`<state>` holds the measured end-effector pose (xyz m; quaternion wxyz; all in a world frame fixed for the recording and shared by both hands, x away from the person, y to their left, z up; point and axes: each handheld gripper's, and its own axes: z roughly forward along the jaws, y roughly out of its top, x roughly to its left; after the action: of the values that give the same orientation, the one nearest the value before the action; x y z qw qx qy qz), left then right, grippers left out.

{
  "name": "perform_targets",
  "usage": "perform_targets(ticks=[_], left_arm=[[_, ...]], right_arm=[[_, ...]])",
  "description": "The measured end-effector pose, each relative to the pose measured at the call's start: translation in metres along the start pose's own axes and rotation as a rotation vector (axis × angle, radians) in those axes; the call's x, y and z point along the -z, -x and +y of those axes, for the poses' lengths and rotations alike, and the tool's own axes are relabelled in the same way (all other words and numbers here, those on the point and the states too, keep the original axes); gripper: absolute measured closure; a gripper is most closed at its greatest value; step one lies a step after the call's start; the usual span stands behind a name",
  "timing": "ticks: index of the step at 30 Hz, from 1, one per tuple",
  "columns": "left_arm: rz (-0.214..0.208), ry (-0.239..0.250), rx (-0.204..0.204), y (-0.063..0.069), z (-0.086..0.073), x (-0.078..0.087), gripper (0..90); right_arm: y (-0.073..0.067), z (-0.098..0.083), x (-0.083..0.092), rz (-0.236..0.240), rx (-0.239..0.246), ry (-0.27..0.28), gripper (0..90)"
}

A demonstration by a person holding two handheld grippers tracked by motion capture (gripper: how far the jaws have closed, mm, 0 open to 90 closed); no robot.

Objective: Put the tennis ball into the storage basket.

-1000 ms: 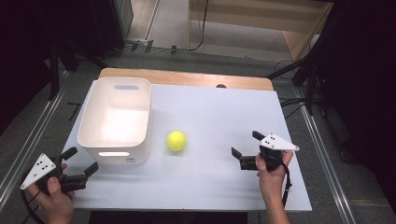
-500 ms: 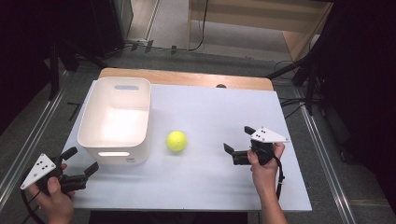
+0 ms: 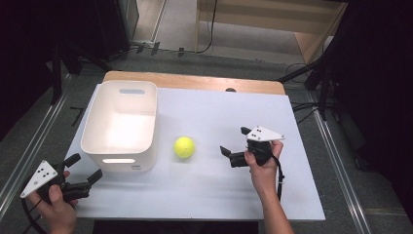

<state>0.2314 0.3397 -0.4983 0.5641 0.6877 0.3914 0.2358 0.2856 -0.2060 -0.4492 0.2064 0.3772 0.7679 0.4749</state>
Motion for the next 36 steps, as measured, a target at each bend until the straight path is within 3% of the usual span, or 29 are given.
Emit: perform_targets(ticks=[31,36], left_arm=[[0.003,-0.003,0.000,0.000,0.000,0.000,0.0],[0.002,0.002,0.002,0.000,0.000,0.000,0.0]], right_arm=[[-0.017,0.039,-0.048,0.108,0.071,-0.077,0.0],[-0.018,0.042,-0.055,0.124,0.065,-0.090,0.0]])
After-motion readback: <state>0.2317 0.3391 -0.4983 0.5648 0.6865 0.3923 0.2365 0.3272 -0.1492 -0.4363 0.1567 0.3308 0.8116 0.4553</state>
